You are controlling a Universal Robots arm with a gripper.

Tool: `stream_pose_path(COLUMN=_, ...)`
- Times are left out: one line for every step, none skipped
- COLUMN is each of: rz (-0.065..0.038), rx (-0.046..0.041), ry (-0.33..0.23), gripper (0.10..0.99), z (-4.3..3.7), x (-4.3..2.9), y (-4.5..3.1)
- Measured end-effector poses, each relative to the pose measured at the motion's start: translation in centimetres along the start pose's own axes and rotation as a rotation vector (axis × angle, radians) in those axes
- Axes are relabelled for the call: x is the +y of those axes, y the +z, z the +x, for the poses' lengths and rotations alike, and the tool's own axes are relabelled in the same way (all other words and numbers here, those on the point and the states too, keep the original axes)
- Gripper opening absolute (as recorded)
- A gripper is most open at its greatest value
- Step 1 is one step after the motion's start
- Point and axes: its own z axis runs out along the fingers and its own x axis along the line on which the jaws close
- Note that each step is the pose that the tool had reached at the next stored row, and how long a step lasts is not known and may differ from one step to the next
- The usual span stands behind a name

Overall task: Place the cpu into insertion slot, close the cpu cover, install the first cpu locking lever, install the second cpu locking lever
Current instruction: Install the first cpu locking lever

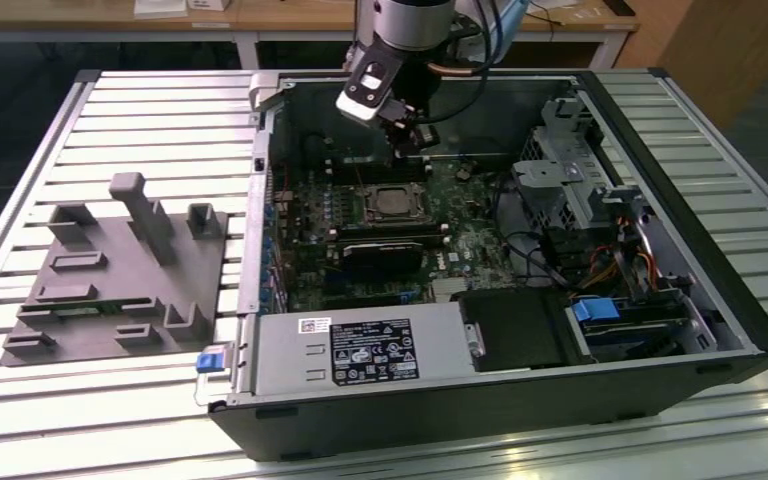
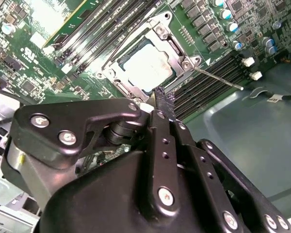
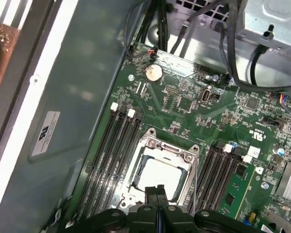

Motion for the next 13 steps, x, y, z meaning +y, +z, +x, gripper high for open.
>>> stream_pose_path(rz=0.000, rx=0.0002, ry=-0.007, gripper=0.106, z=0.00, x=0.00, y=0.00)
stream_pose_path(rz=0.000, rx=0.0003, ry=-0.013, gripper=0.106, z=0.00, x=0.00, y=0.00)
stream_pose_path(rz=0.001, rx=0.0005, ry=-0.020, gripper=0.106, z=0.00, x=0.00, y=0.00)
stream_pose_path(rz=0.001, rx=0.0006, ry=-0.026, gripper=0.106, z=0.00, x=0.00, y=0.00)
stream_pose_path(rz=0.001, rx=0.0007, ry=-0.032, gripper=0.106, z=-0.01, x=0.00, y=0.00)
stream_pose_path(rz=0.001, rx=0.0009, ry=-0.037, gripper=0.106, z=-0.01, x=0.00, y=0.00)
stream_pose_path(rz=0.002, rx=0.0010, ry=-0.042, gripper=0.106, z=-0.01, x=0.00, y=0.00)
stream_pose_path(rz=0.002, rx=0.0011, ry=-0.047, gripper=0.106, z=-0.01, x=0.00, y=0.00)
stream_pose_path(rz=0.002, rx=0.0011, ry=-0.052, gripper=0.106, z=-0.01, x=0.00, y=0.00)
stream_pose_path(rz=0.002, rx=0.0013, ry=-0.057, gripper=0.106, z=-0.01, x=0.00, y=0.00)
stream_pose_path(rz=0.002, rx=0.0014, ry=-0.062, gripper=0.106, z=-0.02, x=0.00, y=0.00)
stream_pose_path(rz=0.003, rx=0.0015, ry=-0.068, gripper=0.106, z=-0.02, x=-0.01, y=0.00)
stream_pose_path(rz=0.003, rx=0.0016, ry=-0.073, gripper=0.106, z=-0.02, x=-0.01, y=0.00)
